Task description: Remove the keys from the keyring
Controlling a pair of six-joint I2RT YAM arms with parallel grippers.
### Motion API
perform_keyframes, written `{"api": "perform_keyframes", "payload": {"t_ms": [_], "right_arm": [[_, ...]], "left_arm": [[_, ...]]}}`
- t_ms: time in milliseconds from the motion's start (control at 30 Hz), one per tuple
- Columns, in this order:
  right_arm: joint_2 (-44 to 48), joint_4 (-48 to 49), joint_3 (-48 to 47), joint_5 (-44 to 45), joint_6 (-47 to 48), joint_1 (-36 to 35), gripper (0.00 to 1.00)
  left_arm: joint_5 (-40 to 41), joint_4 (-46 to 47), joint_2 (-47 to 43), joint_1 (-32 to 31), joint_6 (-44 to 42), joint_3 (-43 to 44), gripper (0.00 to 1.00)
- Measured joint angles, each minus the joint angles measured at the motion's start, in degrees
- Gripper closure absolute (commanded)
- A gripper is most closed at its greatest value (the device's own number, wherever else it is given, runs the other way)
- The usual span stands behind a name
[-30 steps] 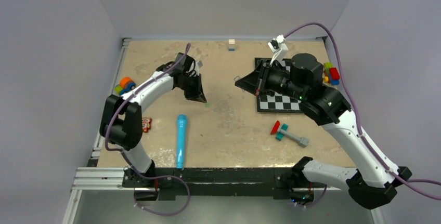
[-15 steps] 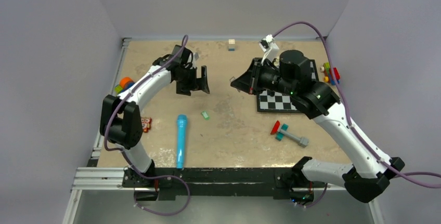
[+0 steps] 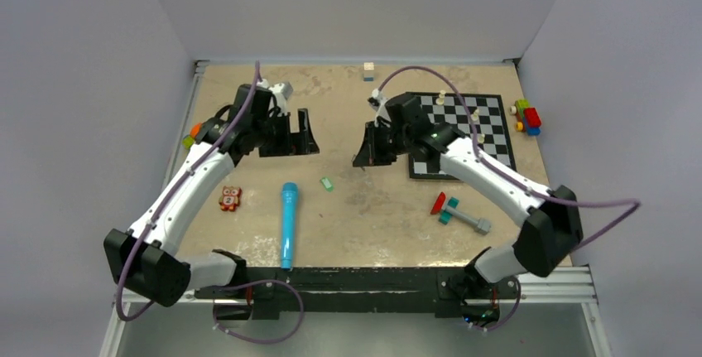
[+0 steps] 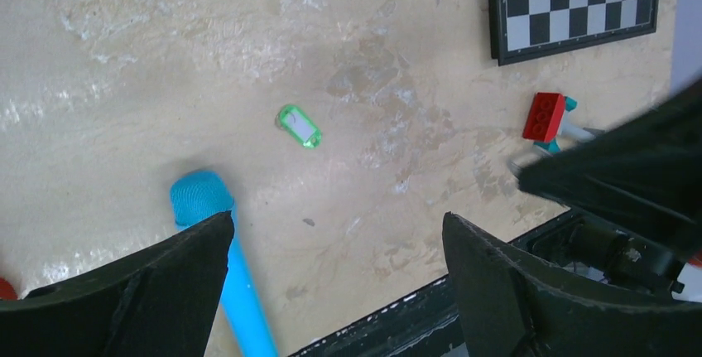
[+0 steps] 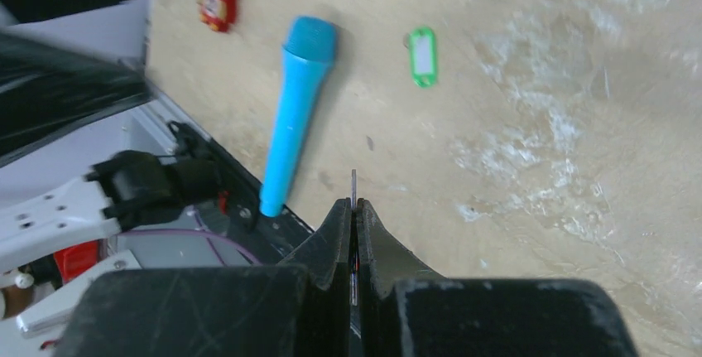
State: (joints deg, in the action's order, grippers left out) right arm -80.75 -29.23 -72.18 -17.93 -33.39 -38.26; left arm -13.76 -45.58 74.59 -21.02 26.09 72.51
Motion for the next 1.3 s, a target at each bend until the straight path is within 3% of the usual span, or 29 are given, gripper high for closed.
{"api": "perform_keyframes", "payload": {"t_ms": [233,400,533,633,967,1067,1200,1300], "right_arm": [[-15.6,2.9,3.8,-3.1,0.0,2.5,1.0],[-21.2,3.5,4.0,-3.0,-0.2,3.6,0.99],[-22.0,3.7,5.3,-3.0,-0.4,3.7,0.78],[-22.0,3.9,6.5,-3.0,-0.7,3.7,0.69],[-20.7,3.1,11.1,-1.8,-1.0,3.7,0.53],[-16.5,1.2,11.5,-0.6,-0.8,3.7,0.45],[-8.4,-1.7,11.3,0.9,0.5,3.7,0.18],[-2.1,-4.5,9.0,2.3,2.4,3.7,0.12]], "left_arm": [[0.7,-3.0,-6.6,0.0,0.3,-5.1,0.0],[0.8,-3.8,-9.2,0.0,0.3,-6.3,0.0],[0.8,-3.9,-9.9,0.0,0.3,-6.4,0.0],[0.7,-3.9,-9.8,0.0,0.3,-6.6,0.0],[0.5,-3.8,-9.5,0.0,0.3,-6.8,0.0],[0.5,-3.8,-9.5,0.0,0.3,-6.8,0.0],[0.5,-3.8,-9.7,0.0,0.3,-6.8,0.0],[0.5,-3.7,-10.3,0.0,0.2,-6.8,0.0]]}}
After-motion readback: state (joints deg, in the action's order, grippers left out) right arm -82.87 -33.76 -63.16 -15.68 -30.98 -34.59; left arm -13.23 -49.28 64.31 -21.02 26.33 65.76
